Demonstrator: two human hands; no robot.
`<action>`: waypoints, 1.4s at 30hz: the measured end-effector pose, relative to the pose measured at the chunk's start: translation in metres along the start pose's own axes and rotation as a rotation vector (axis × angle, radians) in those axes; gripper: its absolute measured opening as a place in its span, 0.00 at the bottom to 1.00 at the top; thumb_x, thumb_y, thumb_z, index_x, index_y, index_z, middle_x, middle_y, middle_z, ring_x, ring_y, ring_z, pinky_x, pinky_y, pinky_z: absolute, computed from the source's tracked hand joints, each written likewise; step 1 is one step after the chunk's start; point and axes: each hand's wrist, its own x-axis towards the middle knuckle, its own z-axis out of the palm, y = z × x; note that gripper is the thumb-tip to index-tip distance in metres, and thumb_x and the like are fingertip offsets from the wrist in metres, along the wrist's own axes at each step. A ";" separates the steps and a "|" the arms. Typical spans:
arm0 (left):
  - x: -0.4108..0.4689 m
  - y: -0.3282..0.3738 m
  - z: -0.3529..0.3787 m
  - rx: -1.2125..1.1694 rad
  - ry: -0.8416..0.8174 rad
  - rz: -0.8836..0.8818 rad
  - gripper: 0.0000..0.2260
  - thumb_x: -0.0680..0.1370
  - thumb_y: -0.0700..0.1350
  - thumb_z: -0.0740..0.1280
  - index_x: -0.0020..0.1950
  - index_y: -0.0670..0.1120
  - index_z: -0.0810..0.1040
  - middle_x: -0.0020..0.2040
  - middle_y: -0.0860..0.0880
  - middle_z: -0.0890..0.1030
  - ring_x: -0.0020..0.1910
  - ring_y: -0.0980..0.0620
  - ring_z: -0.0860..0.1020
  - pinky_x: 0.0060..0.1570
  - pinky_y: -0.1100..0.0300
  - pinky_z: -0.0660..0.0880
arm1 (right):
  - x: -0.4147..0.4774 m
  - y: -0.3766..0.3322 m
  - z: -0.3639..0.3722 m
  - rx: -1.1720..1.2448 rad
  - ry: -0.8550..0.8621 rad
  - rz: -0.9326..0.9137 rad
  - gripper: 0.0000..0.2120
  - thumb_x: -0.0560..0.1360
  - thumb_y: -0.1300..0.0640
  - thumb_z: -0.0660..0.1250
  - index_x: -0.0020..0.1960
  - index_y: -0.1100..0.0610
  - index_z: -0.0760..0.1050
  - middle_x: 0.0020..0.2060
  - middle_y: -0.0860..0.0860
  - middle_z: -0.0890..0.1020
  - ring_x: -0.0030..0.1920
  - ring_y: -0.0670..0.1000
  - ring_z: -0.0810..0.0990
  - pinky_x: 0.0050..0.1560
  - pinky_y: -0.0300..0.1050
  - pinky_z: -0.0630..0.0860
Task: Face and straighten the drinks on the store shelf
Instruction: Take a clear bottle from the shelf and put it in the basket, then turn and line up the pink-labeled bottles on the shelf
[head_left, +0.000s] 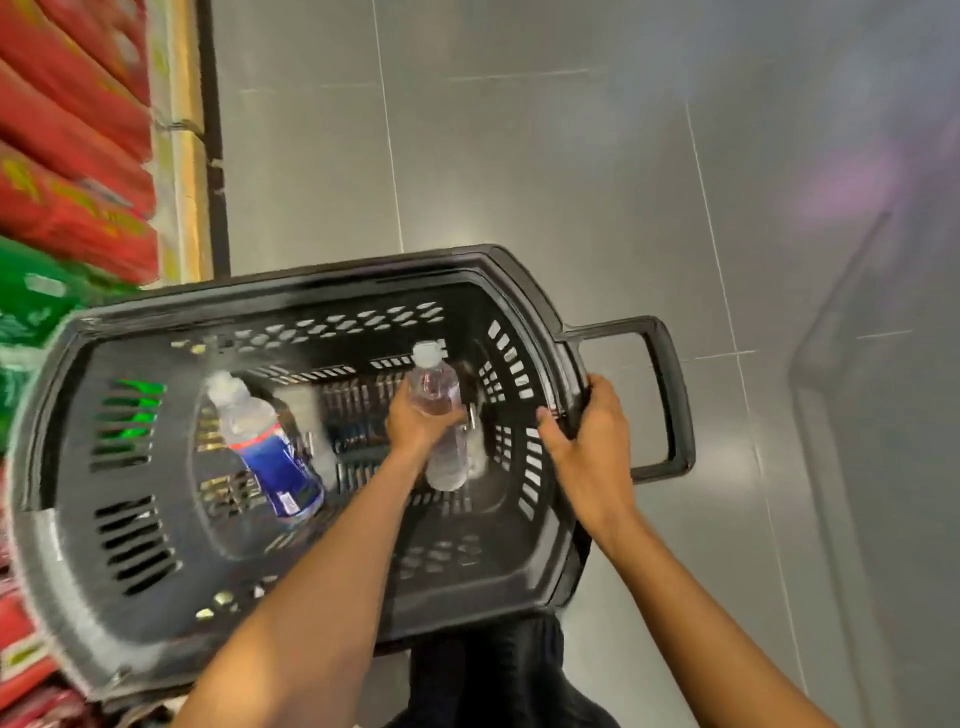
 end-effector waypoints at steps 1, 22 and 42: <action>0.009 -0.006 0.008 0.036 -0.005 -0.004 0.33 0.66 0.36 0.79 0.68 0.40 0.71 0.61 0.40 0.78 0.59 0.45 0.76 0.55 0.60 0.70 | -0.001 0.002 0.001 0.016 0.018 -0.021 0.24 0.76 0.57 0.68 0.68 0.62 0.65 0.60 0.56 0.75 0.61 0.54 0.74 0.63 0.54 0.71; -0.158 0.059 -0.087 0.149 -0.122 0.125 0.06 0.80 0.42 0.64 0.54 0.44 0.78 0.52 0.45 0.83 0.51 0.51 0.79 0.43 0.76 0.70 | -0.078 -0.047 -0.088 -0.028 -0.061 0.040 0.15 0.80 0.56 0.62 0.64 0.62 0.72 0.56 0.57 0.78 0.57 0.55 0.76 0.57 0.44 0.73; -0.632 0.041 -0.189 -0.545 0.512 -0.039 0.14 0.83 0.41 0.57 0.42 0.46 0.78 0.37 0.45 0.83 0.33 0.49 0.80 0.35 0.60 0.74 | -0.337 -0.149 -0.280 -0.159 -0.627 -0.416 0.09 0.79 0.61 0.62 0.42 0.56 0.78 0.35 0.51 0.83 0.39 0.50 0.82 0.45 0.45 0.78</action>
